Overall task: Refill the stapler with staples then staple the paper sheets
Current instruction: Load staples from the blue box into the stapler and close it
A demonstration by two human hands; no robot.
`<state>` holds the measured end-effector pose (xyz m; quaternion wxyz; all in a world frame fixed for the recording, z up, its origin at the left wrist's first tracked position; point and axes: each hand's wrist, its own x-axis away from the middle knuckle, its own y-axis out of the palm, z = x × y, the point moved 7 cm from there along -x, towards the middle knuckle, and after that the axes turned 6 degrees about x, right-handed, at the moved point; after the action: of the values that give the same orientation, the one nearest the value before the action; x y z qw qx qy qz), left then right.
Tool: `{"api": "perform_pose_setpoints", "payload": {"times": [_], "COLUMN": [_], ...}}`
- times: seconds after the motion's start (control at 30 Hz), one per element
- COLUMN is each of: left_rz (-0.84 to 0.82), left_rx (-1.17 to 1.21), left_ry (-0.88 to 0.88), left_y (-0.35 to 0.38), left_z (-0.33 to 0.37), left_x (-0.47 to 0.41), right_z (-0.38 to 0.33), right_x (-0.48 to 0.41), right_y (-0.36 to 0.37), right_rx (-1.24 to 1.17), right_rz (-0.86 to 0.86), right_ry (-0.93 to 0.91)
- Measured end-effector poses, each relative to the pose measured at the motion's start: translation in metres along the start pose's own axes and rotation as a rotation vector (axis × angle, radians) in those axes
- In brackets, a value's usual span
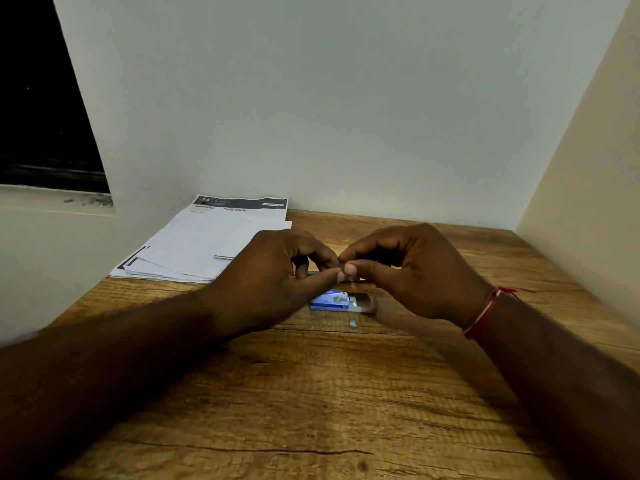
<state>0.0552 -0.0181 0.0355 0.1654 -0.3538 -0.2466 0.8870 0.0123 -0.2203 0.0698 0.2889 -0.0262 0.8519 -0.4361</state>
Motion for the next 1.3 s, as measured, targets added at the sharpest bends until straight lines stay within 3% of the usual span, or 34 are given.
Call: {"api": "perform_pose_setpoints", "payload": {"times": [0.27, 0.43, 0.7, 0.93, 1.3], "left_rz": [0.008, 0.064, -0.081, -0.183, -0.207], "left_rx": [0.029, -0.029, -0.065, -0.1, -0.118], "left_ry": [-0.022, -0.075, -0.143, -0.174, -0.165], "left_y": [0.002, -0.006, 0.005, 0.014, 0.016], "left_z": [0.001, -0.004, -0.007, -0.005, 0.003], "left_x": [-0.001, -0.003, -0.004, 0.0, 0.001], "right_z": [0.013, 0.042, 0.053, 0.051, 0.057], "right_x": [-0.003, -0.005, -0.008, -0.011, -0.008], "right_y": [0.001, -0.012, 0.007, 0.01, 0.013], "right_rx": [-0.085, 0.081, 0.314, 0.348, 0.297], "right_rz": [0.045, 0.17, 0.004, -0.018, -0.051], "right_ry": [0.063, 0.186, 0.196, 0.163, 0.187]}}
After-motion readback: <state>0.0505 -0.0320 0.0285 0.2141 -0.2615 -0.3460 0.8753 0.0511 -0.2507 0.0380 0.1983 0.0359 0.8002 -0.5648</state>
